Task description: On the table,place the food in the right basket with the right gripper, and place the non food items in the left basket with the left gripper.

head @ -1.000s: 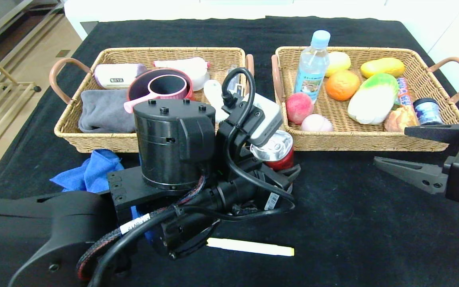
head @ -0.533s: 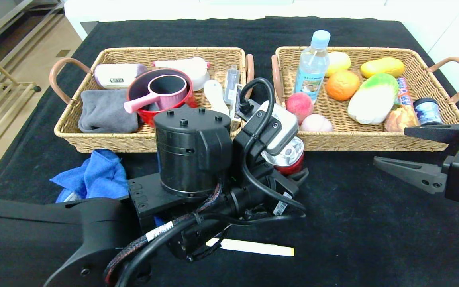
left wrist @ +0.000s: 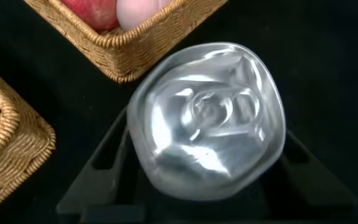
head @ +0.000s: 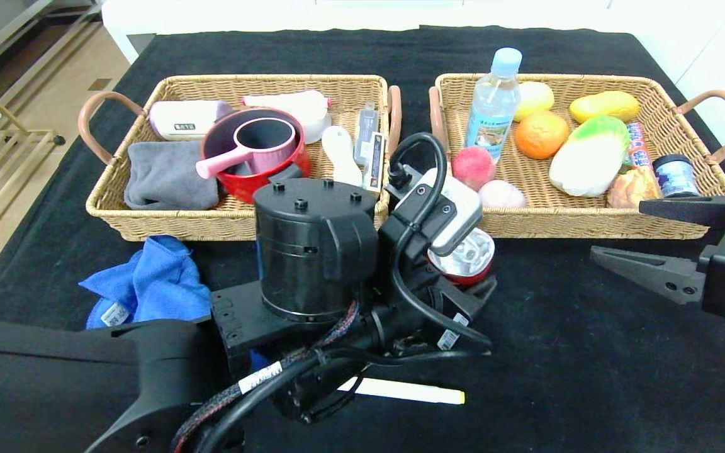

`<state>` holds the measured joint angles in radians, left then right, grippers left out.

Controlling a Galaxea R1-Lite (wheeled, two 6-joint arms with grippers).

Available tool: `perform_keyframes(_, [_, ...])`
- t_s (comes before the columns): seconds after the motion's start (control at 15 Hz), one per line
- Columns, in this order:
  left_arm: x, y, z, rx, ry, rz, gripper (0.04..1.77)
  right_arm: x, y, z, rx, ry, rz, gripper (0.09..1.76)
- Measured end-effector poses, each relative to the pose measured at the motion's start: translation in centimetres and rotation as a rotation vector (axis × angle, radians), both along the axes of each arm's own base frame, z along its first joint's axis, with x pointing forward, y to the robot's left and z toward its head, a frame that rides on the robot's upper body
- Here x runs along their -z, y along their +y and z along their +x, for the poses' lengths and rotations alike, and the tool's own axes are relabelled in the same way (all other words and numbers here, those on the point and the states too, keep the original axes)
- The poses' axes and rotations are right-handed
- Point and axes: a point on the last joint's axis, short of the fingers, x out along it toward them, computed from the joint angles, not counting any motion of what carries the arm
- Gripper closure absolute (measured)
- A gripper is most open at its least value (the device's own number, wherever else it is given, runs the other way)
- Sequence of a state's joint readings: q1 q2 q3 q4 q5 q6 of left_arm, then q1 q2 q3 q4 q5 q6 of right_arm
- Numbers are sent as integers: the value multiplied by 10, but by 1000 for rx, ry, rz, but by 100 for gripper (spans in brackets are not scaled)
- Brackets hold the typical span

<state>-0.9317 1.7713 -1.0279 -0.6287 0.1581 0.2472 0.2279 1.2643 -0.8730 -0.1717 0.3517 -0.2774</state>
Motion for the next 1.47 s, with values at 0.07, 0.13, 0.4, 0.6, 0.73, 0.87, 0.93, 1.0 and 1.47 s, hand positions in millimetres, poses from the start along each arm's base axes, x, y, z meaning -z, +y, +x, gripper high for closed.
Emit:
perform_keyframes(0.07, [1, 0, 0, 1, 2, 2, 56, 0, 0, 0, 1, 0, 0, 14])
perform_keyframes(0.13, [1, 0, 0, 0, 2, 3, 50, 0, 0, 0, 1, 0, 0, 14])
perform_keyframes(0.4, [0, -1, -4, 10, 3, 4, 34, 0, 0, 0, -1, 0, 0, 14])
perform_keyframes(0.6, [-2, 0, -10, 21, -1, 2, 27, 0, 0, 0, 0, 1, 0, 14])
perform_keyframes(0.73, [-5, 2, -16, 35, -19, 14, 23, 0, 0, 0, 0, 2, 0, 14])
perform_keyframes(0.87, [-7, 5, -23, 51, -23, 21, 20, 0, 0, 0, -1, 3, 0, 14])
perform_keyframes(0.93, [-9, 6, -27, 56, -25, 20, 19, 1, 0, 0, -1, 3, -1, 14])
perform_keyframes(1.0, [-10, 9, -30, 58, -19, 30, 17, 1, 0, 1, 0, 5, -1, 14])
perform_keyframes(1.47, [-24, 36, -51, 78, 6, 109, 13, 3, 1, 4, 0, 13, -3, 14])
